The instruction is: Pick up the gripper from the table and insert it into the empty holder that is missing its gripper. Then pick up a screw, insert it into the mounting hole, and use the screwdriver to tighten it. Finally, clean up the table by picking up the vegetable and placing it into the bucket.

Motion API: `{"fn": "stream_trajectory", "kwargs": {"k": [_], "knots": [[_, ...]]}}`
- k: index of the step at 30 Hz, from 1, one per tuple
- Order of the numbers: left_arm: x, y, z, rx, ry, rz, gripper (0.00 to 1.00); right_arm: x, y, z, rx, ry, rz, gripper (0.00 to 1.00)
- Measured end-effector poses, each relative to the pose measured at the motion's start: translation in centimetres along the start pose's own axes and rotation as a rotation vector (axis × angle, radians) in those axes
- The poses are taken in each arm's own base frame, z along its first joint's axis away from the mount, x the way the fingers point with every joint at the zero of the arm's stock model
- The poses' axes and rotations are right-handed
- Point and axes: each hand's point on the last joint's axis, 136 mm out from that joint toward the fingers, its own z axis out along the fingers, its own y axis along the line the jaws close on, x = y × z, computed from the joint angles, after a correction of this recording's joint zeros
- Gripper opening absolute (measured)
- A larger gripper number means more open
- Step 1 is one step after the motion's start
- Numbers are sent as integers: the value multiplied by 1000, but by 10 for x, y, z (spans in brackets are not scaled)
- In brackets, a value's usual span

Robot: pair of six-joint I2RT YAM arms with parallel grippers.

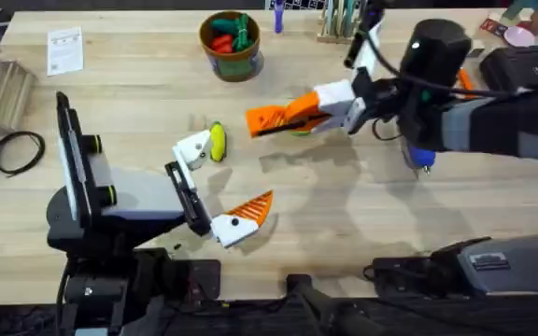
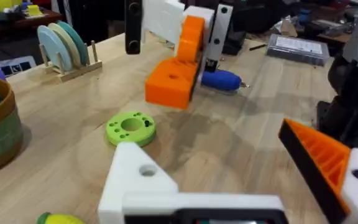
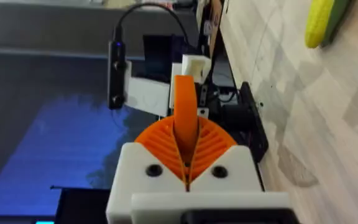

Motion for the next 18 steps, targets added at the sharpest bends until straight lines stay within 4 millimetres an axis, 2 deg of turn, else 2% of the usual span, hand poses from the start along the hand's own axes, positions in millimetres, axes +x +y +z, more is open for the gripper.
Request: {"fn": "stream_trajectory", "kwargs": {"k": [11,18], "knots": [[0,0,0,0,0,0,985,25,-19,32,-32,174,38,8],[0,0,0,0,0,0,985,23,-6,49,-53,240,-39,8]]}}
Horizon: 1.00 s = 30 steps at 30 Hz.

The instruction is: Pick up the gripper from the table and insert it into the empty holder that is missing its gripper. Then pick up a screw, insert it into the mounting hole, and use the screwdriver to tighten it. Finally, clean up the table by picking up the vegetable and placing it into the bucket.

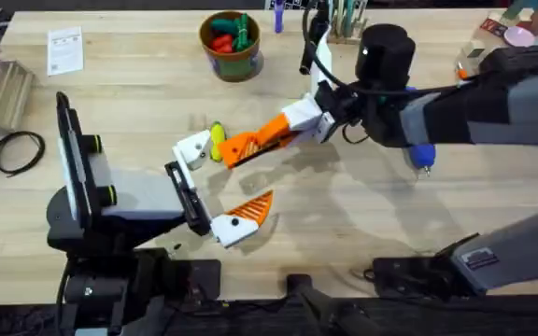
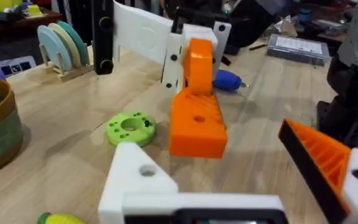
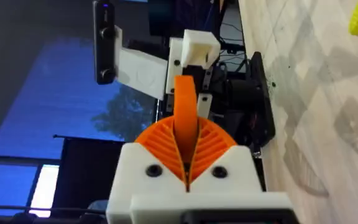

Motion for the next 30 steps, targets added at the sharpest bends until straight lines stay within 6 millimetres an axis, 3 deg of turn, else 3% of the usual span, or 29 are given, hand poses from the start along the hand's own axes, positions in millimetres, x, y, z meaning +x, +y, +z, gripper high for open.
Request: {"fn": "stream_trajectory", "kwargs": {"k": [21,30], "knots": [[0,0,0,0,0,0,985,-1,-15,15,-3,37,-48,8],[0,0,0,0,0,0,985,-8,-9,23,2,39,-82,8]]}}
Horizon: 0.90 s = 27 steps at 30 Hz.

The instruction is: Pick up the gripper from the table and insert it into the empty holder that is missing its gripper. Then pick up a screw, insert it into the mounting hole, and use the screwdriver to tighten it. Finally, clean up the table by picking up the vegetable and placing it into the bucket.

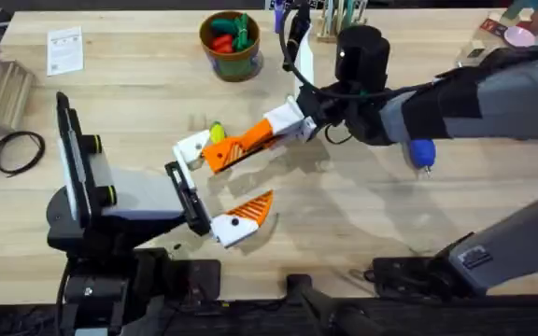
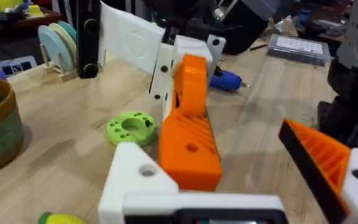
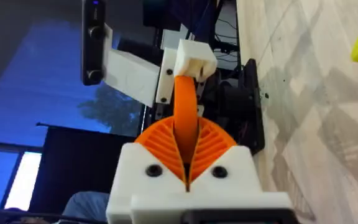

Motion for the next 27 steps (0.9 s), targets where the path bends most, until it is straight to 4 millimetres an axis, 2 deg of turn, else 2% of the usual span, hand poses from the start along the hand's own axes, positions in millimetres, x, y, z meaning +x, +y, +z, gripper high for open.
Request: {"fn": "stream_trajectory", "kwargs": {"k": [7,27], "knots": [[0,0,0,-2,0,-1,985,0,-11,2,6,-3,34,8],[0,5,-1,-29,-1,10,985,-11,-6,11,17,-15,43,8]]}}
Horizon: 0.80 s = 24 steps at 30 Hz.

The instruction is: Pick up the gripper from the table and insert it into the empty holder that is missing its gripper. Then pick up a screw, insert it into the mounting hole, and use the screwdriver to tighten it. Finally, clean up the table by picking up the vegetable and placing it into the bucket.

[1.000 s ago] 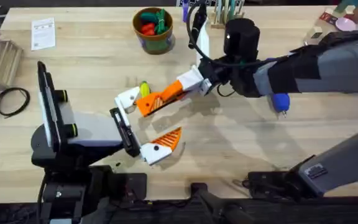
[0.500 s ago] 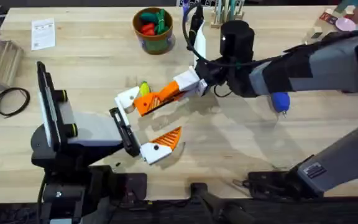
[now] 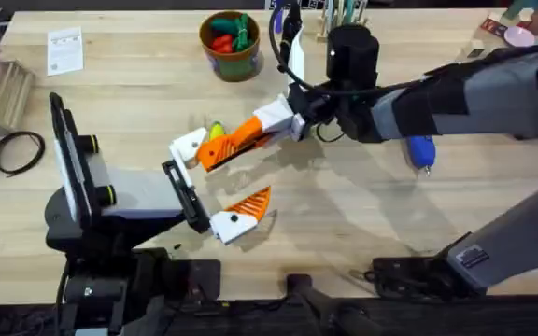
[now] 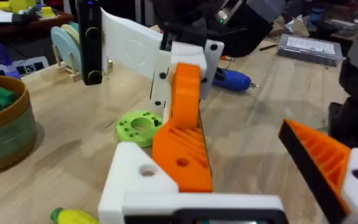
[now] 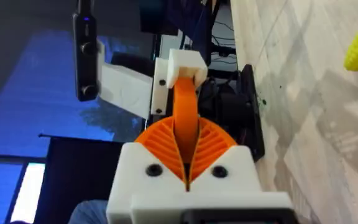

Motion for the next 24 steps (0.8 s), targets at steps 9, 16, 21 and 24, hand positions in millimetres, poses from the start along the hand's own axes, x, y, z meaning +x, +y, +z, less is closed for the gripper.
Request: {"fn": "stream_trajectory", "kwargs": {"k": [9,16,21,24], "knots": [[0,1,0,-3,0,0,985,-6,-3,11,27,-36,2,7],[0,1,0,-3,0,-1,985,-12,-4,13,42,-67,-5,7],[0,0,0,-2,0,-1,985,-17,-4,14,50,-86,9,7],[0,1,0,-3,0,-1,985,-19,-4,15,52,-95,28,7]]}}
